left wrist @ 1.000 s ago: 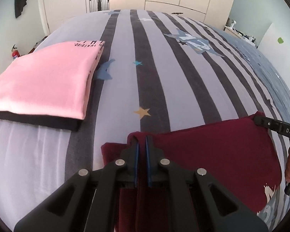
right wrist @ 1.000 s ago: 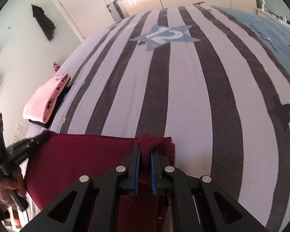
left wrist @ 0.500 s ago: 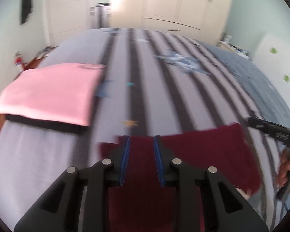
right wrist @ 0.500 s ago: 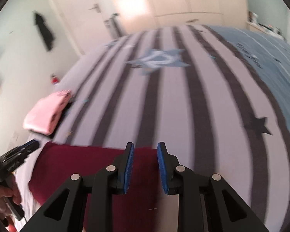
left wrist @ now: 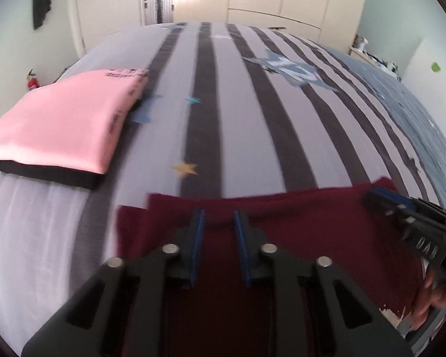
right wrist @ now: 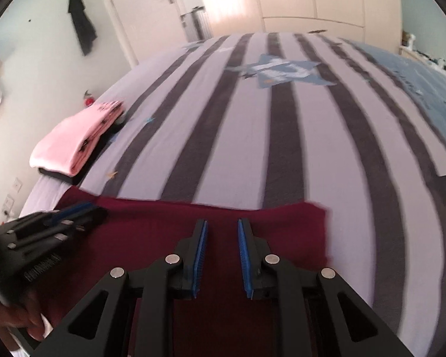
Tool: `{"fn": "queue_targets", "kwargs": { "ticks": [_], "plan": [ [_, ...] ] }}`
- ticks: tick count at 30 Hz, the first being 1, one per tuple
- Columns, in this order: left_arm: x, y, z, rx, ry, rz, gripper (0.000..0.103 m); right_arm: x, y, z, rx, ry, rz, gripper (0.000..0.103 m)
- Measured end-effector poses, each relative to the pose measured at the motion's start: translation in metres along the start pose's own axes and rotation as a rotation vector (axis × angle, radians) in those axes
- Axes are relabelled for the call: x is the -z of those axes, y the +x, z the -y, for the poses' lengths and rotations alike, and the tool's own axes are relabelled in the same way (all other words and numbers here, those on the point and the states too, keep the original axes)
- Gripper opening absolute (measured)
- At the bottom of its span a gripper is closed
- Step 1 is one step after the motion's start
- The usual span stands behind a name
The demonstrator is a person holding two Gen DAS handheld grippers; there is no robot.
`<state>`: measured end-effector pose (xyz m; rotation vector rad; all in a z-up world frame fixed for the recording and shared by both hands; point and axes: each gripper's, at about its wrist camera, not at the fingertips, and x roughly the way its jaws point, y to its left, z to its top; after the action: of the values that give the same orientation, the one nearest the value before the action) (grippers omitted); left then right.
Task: Fold clothes
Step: 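Grasp the folded shirt edge with the left gripper while the right gripper grasps too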
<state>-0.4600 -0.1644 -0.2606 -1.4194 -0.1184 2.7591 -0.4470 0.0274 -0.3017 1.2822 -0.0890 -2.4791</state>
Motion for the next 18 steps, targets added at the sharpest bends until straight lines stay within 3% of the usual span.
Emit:
{"fn": "queue_targets", "kwargs": {
  "ticks": [1,2,4,12,14,18],
  "plan": [
    [0.000,0.002,-0.005,-0.007,-0.004,-0.003,0.012,-0.001,-0.002,0.010,0.001,0.025,-0.001,0.018],
    [-0.001,0.003,-0.011,-0.014,-0.008,-0.006,0.006,-0.002,-0.003,0.021,0.003,0.050,-0.003,0.013],
    [-0.001,0.003,-0.019,-0.019,-0.024,-0.003,0.002,-0.003,-0.005,0.039,0.006,0.091,-0.008,0.003],
    [0.010,0.000,-0.035,0.023,-0.075,-0.001,0.002,-0.002,-0.006,0.061,0.012,0.126,-0.027,0.003],
    [0.010,-0.019,-0.034,0.058,-0.098,0.033,0.002,-0.006,-0.016,0.059,0.020,0.122,-0.006,0.008],
    [0.026,-0.071,-0.014,0.145,-0.042,0.107,0.003,-0.006,-0.057,0.037,-0.019,0.069,0.065,0.009]
  ]
}}
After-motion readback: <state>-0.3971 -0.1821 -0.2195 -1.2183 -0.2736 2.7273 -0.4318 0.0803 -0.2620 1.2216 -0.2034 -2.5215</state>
